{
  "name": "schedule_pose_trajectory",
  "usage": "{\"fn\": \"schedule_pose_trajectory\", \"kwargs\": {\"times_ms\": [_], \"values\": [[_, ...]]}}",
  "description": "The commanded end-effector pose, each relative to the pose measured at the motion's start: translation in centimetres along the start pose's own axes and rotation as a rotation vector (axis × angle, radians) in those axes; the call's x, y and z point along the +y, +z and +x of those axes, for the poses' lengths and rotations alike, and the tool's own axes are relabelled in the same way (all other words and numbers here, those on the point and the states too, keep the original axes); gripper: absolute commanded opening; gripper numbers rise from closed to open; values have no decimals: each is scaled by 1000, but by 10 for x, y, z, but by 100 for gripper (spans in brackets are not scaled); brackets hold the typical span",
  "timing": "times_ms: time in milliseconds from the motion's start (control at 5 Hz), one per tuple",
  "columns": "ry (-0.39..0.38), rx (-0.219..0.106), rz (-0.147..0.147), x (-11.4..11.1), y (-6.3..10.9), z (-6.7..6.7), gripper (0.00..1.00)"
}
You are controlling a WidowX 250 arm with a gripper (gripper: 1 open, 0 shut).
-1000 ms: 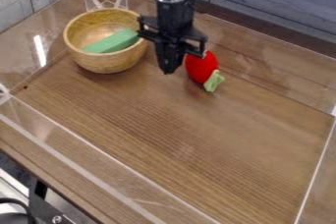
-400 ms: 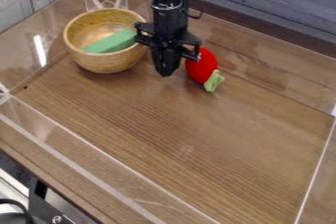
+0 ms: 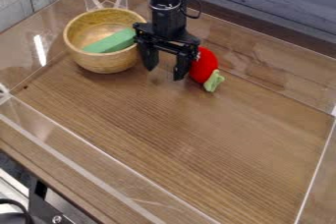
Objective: Move the red object to the left side of the table
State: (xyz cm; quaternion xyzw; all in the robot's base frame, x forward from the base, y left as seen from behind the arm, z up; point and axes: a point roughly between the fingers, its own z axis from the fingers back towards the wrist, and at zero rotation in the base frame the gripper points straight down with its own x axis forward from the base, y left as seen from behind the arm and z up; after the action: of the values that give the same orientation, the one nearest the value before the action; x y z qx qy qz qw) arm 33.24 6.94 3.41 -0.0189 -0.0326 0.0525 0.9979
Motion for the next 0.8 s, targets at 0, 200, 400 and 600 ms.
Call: {"fn": "schedule_pose_trajectory", "kwargs": {"times_ms": [0, 200, 400, 600], "values": [[3, -71, 7, 1, 13, 17, 100], [4, -81, 2, -1, 11, 21, 100], [5, -88, 2, -2, 8, 24, 100], [4, -90, 2, -4, 4, 27, 100]]}}
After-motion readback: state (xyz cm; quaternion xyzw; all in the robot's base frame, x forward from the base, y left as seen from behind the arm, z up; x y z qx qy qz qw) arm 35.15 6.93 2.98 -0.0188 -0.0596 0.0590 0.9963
